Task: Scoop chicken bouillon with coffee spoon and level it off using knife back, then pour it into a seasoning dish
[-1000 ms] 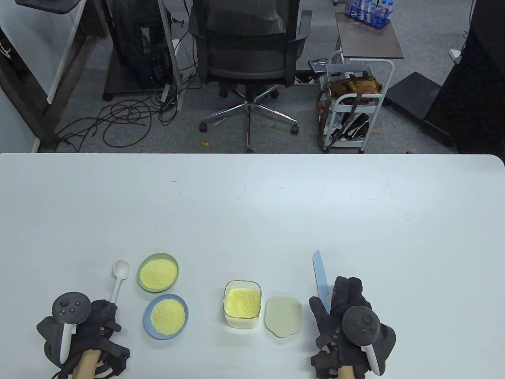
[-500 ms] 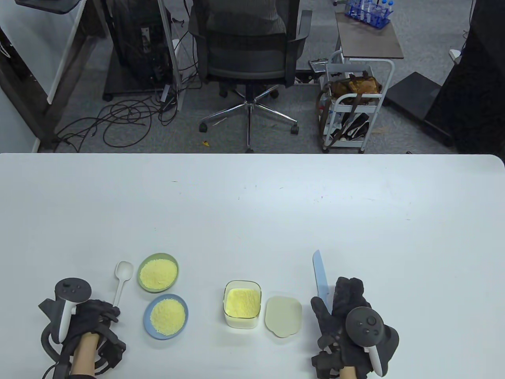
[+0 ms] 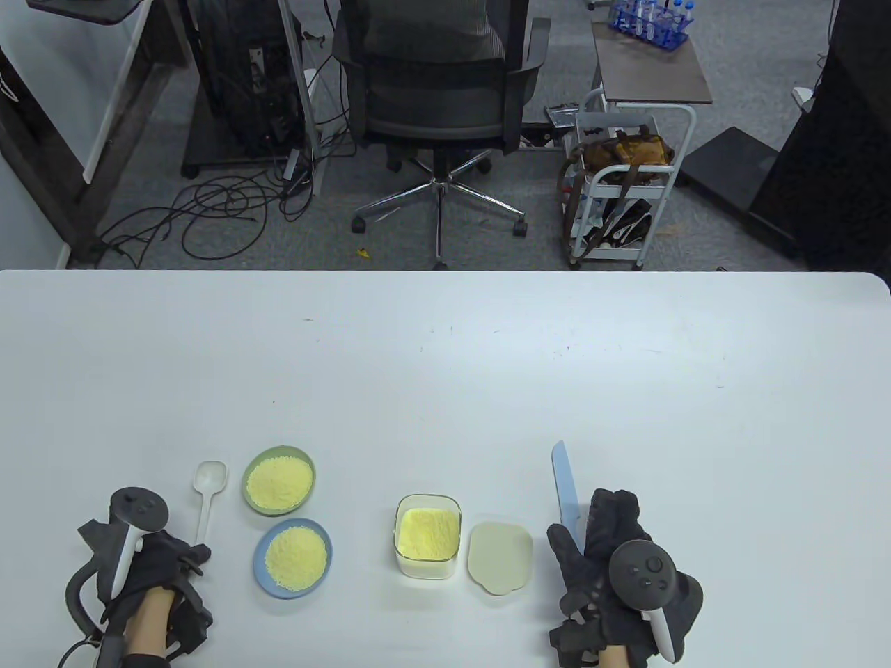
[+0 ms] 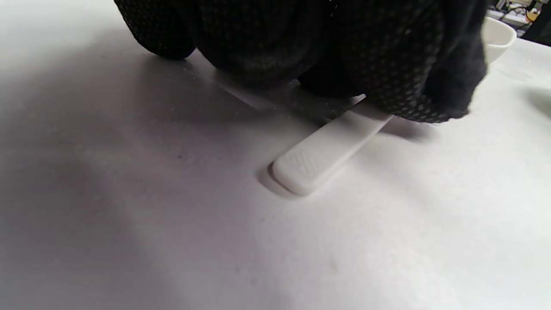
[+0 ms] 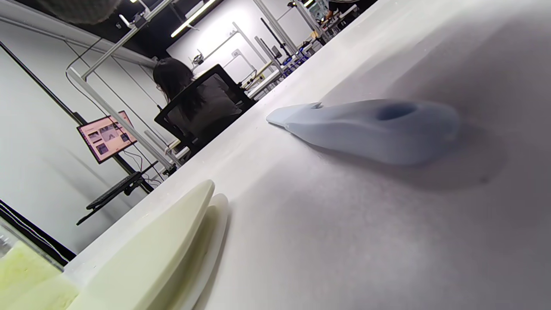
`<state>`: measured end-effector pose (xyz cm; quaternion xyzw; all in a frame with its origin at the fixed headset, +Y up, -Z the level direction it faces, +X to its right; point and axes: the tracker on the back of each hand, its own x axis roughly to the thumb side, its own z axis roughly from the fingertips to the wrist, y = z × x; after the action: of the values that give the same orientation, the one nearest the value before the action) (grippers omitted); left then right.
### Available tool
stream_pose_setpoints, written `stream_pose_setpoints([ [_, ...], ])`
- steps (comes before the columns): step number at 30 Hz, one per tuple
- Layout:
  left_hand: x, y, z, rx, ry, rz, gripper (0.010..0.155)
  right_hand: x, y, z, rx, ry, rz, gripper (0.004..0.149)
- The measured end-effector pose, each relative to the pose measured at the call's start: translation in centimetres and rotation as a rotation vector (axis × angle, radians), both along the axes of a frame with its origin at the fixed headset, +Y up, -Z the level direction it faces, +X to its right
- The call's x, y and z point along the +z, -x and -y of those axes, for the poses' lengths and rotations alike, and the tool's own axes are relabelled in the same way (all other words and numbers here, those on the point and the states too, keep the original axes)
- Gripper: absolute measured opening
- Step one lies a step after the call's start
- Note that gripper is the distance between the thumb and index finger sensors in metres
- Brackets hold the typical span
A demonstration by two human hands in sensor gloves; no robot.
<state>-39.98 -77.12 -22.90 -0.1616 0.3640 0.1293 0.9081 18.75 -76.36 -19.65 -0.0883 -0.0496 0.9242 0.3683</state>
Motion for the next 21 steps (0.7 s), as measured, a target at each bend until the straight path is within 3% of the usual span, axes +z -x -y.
stream_pose_setpoints([
  [7,0.6,-0.2,-1.2,0.007,-0.073,0.074,0.059,0.0,0.0,0.0,0.009,-0.002,0.004,0.079],
  [15,1.0,-2.3,-5.7,0.102,-0.362,0.196,0.087,0.1,0.0,0.0,0.013,-0.006,0.011,0.079],
  [21,1.5,-6.0,-5.5,0.135,-0.437,0.363,0.100,0.0,0.2,0.0,0.035,-0.001,-0.010,0.080],
])
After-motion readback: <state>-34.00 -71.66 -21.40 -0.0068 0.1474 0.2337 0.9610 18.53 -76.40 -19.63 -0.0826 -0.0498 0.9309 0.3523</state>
